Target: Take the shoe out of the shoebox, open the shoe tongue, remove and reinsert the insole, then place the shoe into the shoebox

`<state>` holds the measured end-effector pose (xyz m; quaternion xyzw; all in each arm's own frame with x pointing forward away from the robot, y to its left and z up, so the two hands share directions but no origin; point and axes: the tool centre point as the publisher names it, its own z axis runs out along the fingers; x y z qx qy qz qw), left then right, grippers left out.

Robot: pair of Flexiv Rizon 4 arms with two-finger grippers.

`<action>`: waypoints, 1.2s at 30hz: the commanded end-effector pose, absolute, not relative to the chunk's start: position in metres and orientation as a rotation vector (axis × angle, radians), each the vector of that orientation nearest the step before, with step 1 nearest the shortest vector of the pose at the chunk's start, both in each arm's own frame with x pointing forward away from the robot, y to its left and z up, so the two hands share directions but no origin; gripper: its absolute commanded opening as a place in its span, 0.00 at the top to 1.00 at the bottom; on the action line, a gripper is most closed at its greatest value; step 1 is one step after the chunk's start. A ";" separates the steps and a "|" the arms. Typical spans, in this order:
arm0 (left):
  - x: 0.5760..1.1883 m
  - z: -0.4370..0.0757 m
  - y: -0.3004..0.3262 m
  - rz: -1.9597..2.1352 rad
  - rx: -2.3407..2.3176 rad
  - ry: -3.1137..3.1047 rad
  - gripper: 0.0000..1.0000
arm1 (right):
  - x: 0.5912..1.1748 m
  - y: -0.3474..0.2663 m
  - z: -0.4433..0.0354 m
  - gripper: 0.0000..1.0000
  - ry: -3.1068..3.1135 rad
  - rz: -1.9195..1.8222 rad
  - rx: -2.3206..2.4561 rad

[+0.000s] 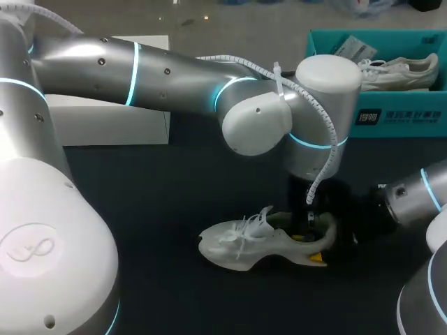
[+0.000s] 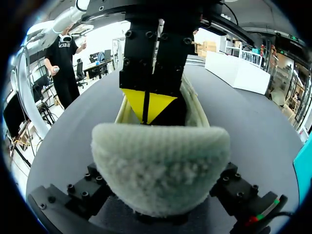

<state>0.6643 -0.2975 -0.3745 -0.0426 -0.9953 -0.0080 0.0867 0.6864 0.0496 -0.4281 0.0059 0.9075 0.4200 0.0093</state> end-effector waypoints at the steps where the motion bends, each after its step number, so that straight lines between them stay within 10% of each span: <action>1: 0.655 -0.386 -0.288 0.002 -0.127 -2.965 1.00 | 0.686 0.052 -0.428 1.00 2.838 1.301 0.020; 7: 0.646 -0.390 -0.280 0.001 -0.136 -2.949 1.00 | 0.686 0.052 -0.428 1.00 2.838 1.301 0.020; 15: 0.647 -0.402 -0.278 -0.013 -0.121 -2.936 0.67 | 0.686 0.052 -0.428 1.00 2.838 1.301 0.020; 26: 0.664 -0.419 -0.277 -0.058 -0.086 -3.040 0.62 | 0.686 0.052 -0.428 1.00 2.838 1.301 0.020; 30: 0.666 -0.424 -0.277 -0.060 -0.067 -3.126 0.64 | 0.686 0.052 -0.428 1.00 2.838 1.301 0.020; 36: 0.670 -0.436 -0.275 -0.070 0.030 -3.221 1.00 | 0.686 0.052 -0.428 1.00 2.838 1.301 0.020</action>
